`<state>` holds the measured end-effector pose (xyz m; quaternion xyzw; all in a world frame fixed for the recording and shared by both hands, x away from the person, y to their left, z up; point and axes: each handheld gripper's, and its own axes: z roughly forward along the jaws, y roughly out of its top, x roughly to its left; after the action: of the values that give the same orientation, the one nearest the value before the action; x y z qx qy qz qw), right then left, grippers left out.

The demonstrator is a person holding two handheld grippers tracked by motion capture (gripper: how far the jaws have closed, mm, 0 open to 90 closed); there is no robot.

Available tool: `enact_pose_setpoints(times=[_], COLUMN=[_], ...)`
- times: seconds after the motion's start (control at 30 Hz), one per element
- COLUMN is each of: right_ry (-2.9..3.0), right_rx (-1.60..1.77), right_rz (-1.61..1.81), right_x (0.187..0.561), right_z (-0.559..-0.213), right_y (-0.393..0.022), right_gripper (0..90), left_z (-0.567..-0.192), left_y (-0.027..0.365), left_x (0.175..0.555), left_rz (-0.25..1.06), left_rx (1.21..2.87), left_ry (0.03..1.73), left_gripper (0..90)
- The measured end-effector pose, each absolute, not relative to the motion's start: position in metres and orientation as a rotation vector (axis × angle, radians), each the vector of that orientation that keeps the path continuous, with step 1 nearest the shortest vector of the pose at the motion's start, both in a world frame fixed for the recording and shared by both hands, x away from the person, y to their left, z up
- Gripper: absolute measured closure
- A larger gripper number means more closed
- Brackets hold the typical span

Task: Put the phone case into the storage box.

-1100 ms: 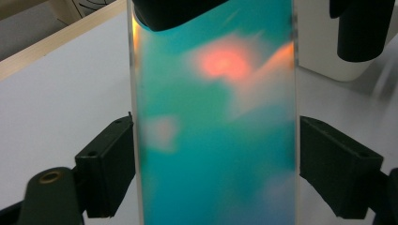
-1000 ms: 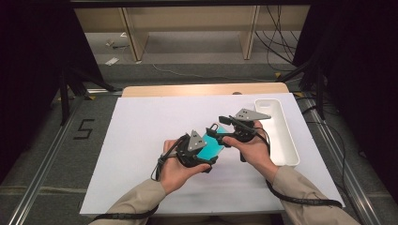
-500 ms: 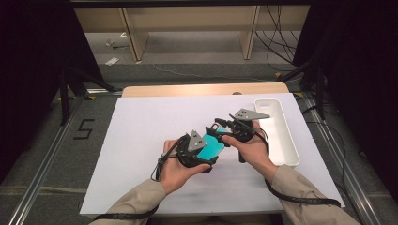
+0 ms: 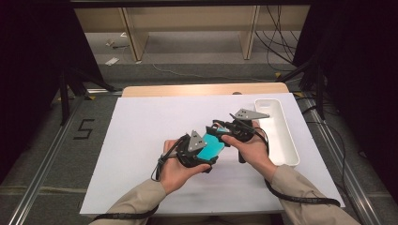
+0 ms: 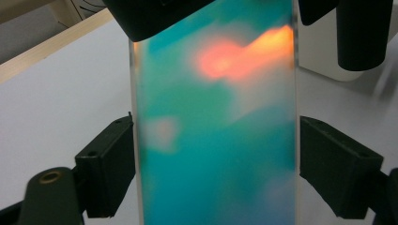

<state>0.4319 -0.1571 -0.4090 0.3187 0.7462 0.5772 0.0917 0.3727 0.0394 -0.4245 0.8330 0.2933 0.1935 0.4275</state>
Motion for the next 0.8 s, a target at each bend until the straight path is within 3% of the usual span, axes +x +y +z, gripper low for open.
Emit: enact_pose_setpoints(times=[0.8], right_ry=[2.231], right_rx=[1.014], right_rz=[1.774], right_x=[0.4331], right_z=[-0.4073], right_y=[-0.1631], right_gripper=[71.3], left_z=[-0.4314], left_y=[0.0375], left_x=[0.3721], left_rz=[0.549], left_rx=[2.096], left_ry=[0.691], left_gripper=[16.6])
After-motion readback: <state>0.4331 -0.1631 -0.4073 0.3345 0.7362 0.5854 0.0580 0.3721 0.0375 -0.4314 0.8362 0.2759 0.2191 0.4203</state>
